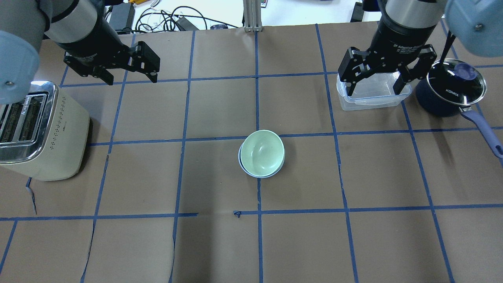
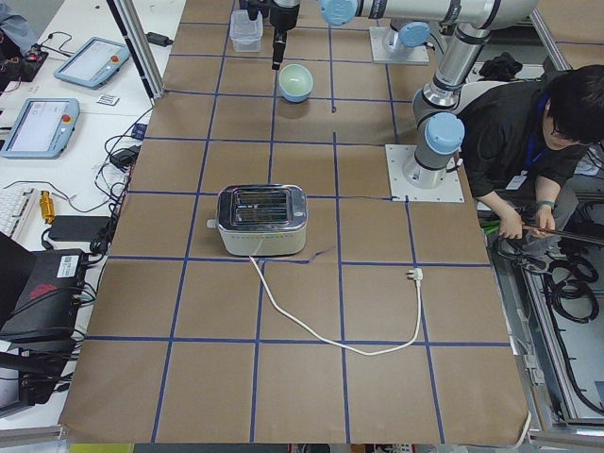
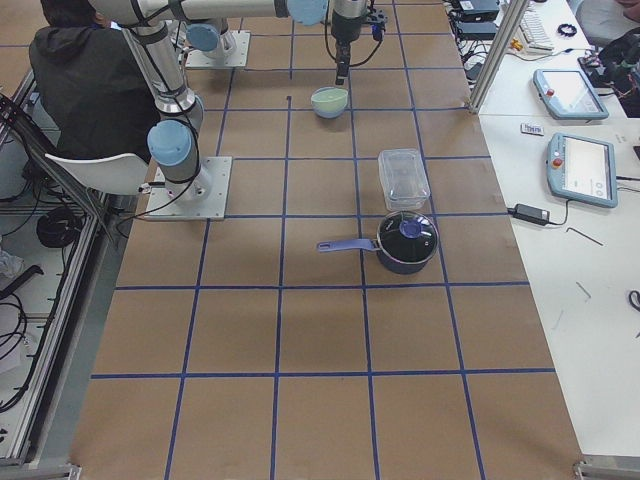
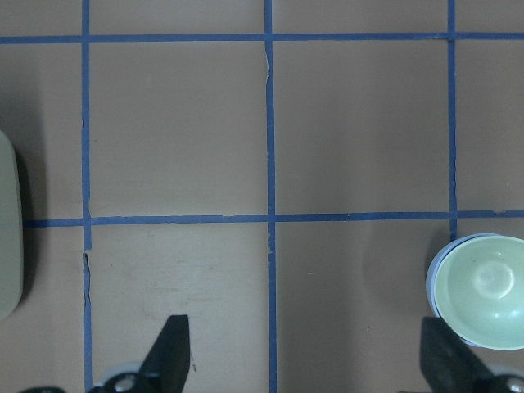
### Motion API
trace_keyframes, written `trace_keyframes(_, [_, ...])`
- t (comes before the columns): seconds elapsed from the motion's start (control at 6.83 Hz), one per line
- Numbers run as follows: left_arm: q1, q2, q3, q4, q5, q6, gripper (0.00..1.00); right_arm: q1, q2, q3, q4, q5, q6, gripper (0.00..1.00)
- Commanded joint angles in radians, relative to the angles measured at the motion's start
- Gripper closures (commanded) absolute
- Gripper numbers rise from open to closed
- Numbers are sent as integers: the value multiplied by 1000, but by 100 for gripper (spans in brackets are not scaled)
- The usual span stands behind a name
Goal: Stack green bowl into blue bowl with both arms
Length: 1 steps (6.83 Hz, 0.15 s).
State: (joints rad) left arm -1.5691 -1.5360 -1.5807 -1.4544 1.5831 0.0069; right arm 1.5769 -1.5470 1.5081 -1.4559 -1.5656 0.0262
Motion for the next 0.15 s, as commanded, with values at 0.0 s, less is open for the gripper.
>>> trace_keyframes(0.0, [0, 0, -1, 0, 0, -1, 0, 0, 1, 0, -1, 1, 0, 0])
